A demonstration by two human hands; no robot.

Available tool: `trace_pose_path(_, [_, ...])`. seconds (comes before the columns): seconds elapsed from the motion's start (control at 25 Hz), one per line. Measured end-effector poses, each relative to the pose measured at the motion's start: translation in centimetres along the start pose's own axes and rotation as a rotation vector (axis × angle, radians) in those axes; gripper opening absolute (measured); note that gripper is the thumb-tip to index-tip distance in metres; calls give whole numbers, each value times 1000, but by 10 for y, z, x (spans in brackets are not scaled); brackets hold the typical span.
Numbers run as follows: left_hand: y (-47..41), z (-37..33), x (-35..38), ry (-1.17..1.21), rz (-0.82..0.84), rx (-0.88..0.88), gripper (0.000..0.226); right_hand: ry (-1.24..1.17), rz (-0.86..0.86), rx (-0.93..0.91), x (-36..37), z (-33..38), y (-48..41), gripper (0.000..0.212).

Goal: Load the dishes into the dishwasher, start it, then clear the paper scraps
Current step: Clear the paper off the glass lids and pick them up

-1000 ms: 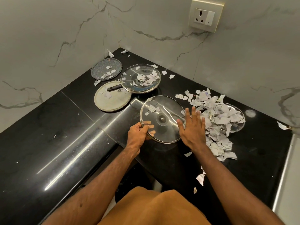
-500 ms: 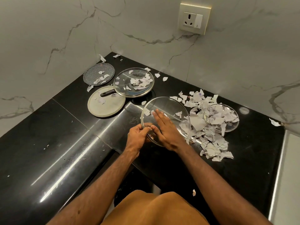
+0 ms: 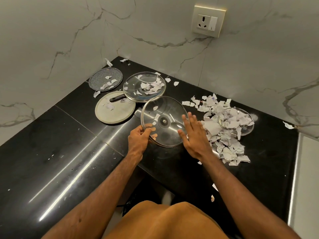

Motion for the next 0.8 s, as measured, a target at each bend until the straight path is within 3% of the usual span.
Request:
trace_pose_path(0.08, [1,0,-5,10,15,-9,20,94,46,-76,7,9,4,62])
trace_pose_path(0.24, [0,0,-21,33,8,-38,17,145,-29,386,-9,-49,23,83])
trace_pose_path(0.36, [-2,4,-33,37,19,-69,16,43,-84,211,-26,-20,29,70])
trace_pose_path(0.48, [7,5,-38,31,76,-73,16,133,30,44,-19,10,42,60])
trace_pose_path(0.6, [19,6,-41,-2,144,-45,18,172,-36,349,-30,-10,57,79])
trace_pose_path(0.68, [28,10,-44,-11,180,-44,16,-8,-102,520,-34,-13,71,84])
trace_pose_path(0.8, [40,24,-53,-22,206,-82,11,-371,-164,689,-37,-1,97,69])
Point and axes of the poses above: each hand's wrist, its own y-axis away from the middle knuckle, its own x-axis out of the palm, z = x × y, the point moved 10 cm from there along -y, towards the middle knuckle, and after that the axes turned 14 degrees about -z, right-handed, at the moved point
